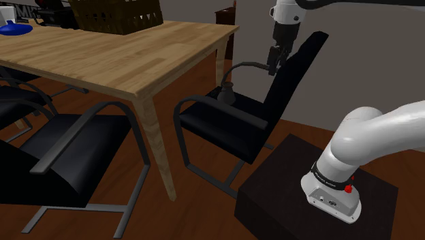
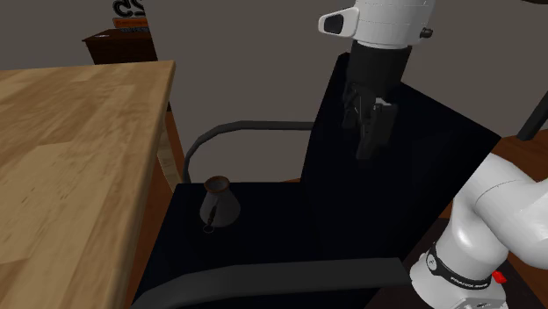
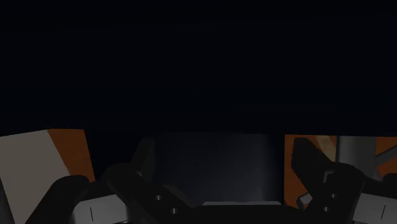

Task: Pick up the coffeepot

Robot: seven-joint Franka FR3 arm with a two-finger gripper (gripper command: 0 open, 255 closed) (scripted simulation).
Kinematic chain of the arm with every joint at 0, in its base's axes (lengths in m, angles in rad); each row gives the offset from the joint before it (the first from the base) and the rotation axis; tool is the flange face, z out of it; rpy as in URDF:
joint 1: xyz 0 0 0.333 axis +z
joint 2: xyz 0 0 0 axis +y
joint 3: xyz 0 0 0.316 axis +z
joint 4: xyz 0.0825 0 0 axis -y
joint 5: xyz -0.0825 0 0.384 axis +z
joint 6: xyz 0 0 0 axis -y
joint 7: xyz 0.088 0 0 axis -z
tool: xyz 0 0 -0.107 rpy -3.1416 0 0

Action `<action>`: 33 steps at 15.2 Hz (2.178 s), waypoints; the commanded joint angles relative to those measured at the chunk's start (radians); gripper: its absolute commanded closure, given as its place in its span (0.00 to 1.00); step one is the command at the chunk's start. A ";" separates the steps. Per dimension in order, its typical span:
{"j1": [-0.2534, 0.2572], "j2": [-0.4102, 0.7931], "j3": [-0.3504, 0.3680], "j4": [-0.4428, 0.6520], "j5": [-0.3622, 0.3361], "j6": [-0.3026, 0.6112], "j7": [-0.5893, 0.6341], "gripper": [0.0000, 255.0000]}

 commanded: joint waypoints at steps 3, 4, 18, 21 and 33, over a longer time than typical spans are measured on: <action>-0.003 0.053 -0.015 -0.005 -0.008 0.062 -0.017 0.00; -0.005 0.081 -0.022 -0.005 -0.011 0.092 -0.026 0.00; -0.019 0.546 -0.106 0.140 -0.013 0.438 -0.150 0.00; -0.022 0.657 -0.119 0.206 0.000 0.487 -0.179 0.00; -0.034 0.887 -0.130 0.308 0.036 0.622 -0.234 0.00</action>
